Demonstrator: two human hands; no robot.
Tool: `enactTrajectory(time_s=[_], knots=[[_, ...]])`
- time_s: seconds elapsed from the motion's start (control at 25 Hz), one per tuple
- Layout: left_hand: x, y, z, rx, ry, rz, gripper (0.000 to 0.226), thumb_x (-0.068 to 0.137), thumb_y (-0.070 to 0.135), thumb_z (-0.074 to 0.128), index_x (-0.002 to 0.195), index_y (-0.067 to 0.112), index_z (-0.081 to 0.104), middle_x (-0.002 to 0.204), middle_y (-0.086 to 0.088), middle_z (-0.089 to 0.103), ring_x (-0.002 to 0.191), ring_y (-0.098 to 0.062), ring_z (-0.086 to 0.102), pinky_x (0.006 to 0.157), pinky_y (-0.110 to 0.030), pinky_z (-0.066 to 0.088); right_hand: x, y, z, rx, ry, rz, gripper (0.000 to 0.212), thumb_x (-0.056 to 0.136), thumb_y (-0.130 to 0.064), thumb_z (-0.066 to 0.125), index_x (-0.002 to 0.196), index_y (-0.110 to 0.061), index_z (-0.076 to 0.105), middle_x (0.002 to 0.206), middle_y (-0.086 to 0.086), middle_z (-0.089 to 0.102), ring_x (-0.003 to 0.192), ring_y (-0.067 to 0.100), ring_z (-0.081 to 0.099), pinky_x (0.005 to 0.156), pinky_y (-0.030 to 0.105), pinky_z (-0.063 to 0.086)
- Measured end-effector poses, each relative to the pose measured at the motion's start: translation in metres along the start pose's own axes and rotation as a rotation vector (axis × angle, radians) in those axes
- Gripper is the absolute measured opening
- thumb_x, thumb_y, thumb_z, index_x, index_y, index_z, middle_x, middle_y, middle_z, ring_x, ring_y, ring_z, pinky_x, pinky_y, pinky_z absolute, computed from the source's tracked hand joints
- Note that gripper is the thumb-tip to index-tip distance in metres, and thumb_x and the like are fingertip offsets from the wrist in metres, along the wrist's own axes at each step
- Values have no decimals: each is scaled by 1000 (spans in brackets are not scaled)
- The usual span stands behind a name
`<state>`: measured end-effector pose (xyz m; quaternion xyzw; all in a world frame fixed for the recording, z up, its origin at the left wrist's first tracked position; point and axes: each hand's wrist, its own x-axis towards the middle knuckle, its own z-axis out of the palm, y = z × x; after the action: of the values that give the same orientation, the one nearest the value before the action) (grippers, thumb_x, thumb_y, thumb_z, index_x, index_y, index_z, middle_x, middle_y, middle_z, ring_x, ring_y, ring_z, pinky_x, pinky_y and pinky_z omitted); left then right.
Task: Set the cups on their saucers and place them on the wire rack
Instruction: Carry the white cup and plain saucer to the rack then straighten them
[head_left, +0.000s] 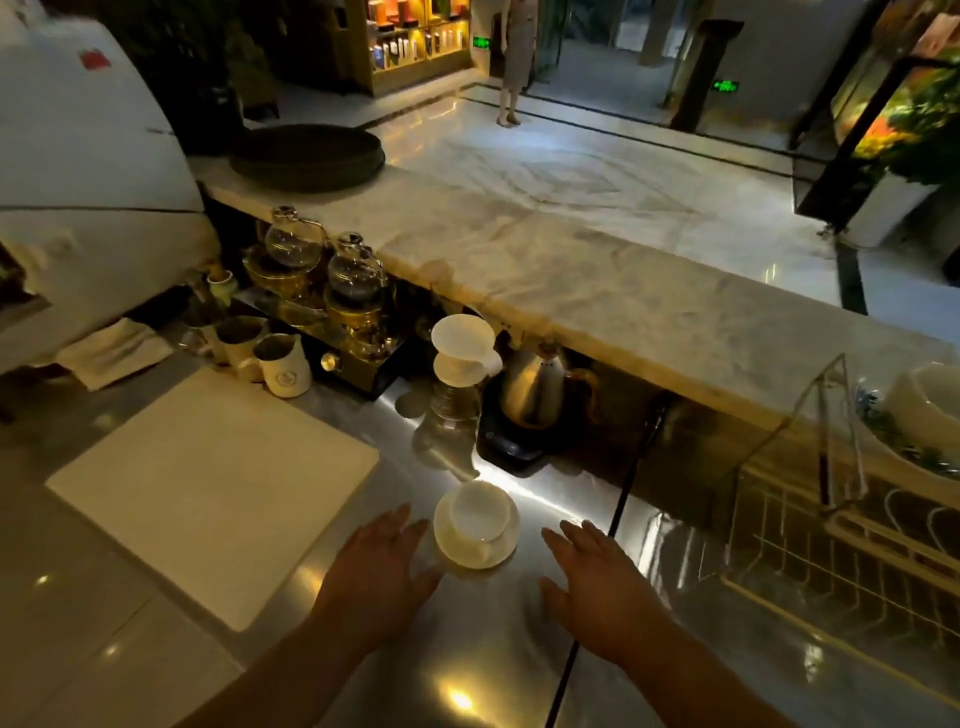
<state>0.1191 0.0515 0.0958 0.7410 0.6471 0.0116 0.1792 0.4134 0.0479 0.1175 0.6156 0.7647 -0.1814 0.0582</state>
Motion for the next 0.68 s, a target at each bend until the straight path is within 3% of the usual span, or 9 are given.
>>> enactTrajectory(time_s=[0.12,0.28,0.48,0.68], knots=[[27,-17,16,-13,-40,5,71,94,66,44,156,33,31,169,1,20,152,-21,24,122,-38,21,31,-4,17,39,-49,65,70,94,-57,37,158,-30,24,166,4,26,151,26,23,122,42,22],[60,-25,35,-105,-85,-7,67,91,61,46,152,34,37,161,2,38,141,-22,41,114,-37,35,65,-14,32,125,4,150,64,92,-56,39,151,-32,35,148,2,49,129,23,47,103,41,44],[91,-29,49,-183,-100,-12,56,89,63,46,139,36,46,128,3,60,117,-20,53,96,-39,49,104,-20,45,271,-11,214,59,97,-47,51,151,-29,36,134,3,58,117,21,57,98,39,50],[111,-28,51,-330,-151,-56,55,92,54,57,141,37,43,125,5,67,112,-19,64,95,-38,53,126,-22,53,577,-40,237,41,99,-41,57,139,-34,48,126,-5,66,103,7,58,88,26,42]])
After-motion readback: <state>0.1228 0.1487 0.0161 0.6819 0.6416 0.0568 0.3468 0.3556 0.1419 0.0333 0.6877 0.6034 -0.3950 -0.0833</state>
